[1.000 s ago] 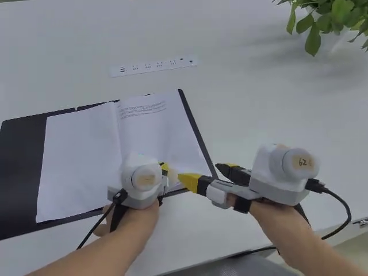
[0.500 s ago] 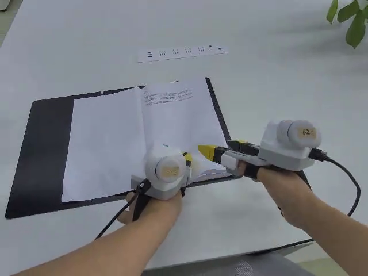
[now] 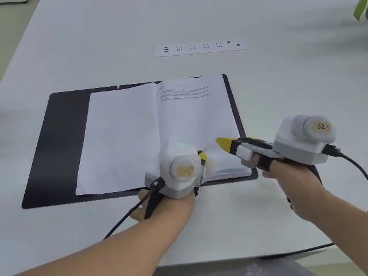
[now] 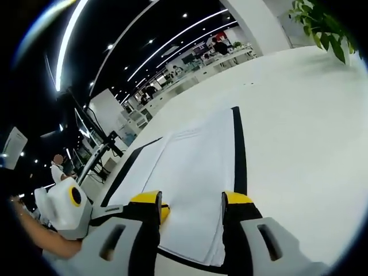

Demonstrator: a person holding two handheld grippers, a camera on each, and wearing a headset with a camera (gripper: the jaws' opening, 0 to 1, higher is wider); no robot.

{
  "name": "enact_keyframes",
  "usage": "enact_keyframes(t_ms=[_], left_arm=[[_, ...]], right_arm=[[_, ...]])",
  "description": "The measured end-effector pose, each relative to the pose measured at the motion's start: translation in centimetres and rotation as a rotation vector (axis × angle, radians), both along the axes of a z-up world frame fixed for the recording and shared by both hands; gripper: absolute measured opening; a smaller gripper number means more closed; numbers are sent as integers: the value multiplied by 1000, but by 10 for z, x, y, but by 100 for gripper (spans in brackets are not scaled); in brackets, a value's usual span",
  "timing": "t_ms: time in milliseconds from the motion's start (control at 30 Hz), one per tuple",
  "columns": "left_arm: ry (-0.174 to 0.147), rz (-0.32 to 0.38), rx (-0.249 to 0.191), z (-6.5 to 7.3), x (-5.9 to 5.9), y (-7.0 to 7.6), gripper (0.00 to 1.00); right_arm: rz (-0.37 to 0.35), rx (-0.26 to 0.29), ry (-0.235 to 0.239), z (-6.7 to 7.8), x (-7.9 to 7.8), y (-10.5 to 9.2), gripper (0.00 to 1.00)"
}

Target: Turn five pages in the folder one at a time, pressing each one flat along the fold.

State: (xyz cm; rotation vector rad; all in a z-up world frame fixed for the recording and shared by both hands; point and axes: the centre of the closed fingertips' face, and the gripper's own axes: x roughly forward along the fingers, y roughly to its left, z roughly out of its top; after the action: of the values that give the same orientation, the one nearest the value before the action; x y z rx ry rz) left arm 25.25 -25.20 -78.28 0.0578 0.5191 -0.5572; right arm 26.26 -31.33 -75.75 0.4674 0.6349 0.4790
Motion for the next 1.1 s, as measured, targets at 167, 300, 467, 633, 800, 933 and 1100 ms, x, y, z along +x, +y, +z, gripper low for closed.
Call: enact_keyframes(t_ms=[167, 300, 467, 633, 800, 933, 1100], left_arm=[[2, 1, -1, 0, 0, 0, 0], [1, 2, 0, 0, 0, 0, 0], [4, 2, 0, 1, 0, 0, 0], [12, 0, -3, 1, 0, 0, 0], [45, 12, -39, 2, -1, -1, 1], [80, -25, -48, 6, -5, -5, 11], [72, -10, -33, 18, -14, 14, 23]], right_arm=[[7, 2, 5, -2, -1, 1, 42], [23, 2, 10, -1, -3, 2, 34], [27, -14, 8, -4, -5, 0, 27], [11, -29, 23, -6, -7, -9, 0], [-20, 18, 46, -1, -7, -9, 0], [-31, 43, 71, 6, -7, -9, 0], [-52, 103, 102, 20, -7, -4, 0]])
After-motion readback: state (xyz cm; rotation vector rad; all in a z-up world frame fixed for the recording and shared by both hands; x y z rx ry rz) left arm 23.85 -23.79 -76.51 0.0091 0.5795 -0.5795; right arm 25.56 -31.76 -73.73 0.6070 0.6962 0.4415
